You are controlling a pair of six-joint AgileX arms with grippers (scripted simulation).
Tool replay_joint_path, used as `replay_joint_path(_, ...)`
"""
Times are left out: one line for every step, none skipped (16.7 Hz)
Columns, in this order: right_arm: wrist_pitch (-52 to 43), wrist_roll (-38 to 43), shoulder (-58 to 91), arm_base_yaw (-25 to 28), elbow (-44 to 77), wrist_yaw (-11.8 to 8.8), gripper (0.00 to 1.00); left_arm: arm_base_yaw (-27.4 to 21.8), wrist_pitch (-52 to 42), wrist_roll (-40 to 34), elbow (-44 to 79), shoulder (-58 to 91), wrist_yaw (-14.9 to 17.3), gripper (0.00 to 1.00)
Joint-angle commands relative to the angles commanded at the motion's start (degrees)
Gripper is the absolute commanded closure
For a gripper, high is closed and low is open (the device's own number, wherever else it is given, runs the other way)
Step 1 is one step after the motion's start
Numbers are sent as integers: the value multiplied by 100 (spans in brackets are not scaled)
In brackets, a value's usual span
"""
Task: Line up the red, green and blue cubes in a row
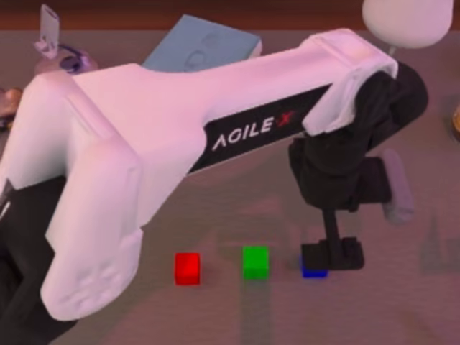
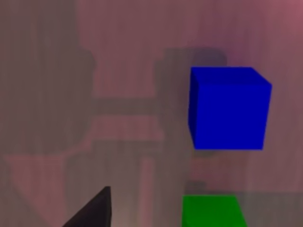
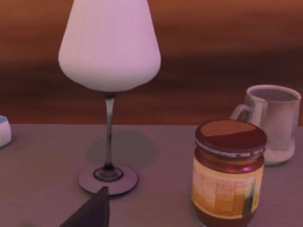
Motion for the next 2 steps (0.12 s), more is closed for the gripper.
replay_joint_path(0,0,0,0,0,0,0,11,-92,0,85,-32,-1,0)
replay_joint_path(0,0,0,0,0,0,0,16,-123,0,115,-46,-1,0)
